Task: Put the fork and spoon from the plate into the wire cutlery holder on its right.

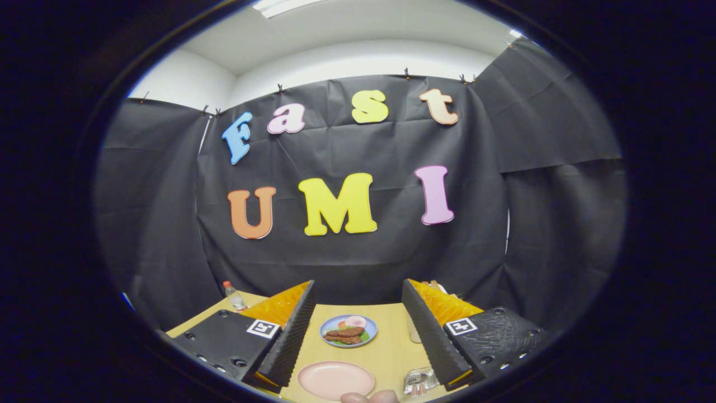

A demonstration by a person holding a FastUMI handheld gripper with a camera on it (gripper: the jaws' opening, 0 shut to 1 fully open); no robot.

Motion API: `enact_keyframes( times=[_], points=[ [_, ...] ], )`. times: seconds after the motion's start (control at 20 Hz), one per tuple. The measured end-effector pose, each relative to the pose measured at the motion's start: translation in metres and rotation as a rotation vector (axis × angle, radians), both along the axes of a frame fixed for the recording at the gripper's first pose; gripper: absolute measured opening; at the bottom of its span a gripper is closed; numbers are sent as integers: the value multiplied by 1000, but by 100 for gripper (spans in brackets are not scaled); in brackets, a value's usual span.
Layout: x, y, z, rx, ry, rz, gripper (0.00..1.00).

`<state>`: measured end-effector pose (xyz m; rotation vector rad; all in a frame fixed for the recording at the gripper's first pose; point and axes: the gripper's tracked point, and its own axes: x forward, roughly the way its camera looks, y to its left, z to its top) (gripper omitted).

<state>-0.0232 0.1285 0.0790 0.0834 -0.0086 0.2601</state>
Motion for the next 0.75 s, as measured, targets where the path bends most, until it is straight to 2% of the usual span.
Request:
enact_keyframes(
  times=[0.25,0.45,0.75],
  points=[
    [-8,-1,6,5,-13,-18,92],
    [-15,-4,26,9,-100,-45,93],
    [-20,5,23,5,-89,-36,95]
  ],
)
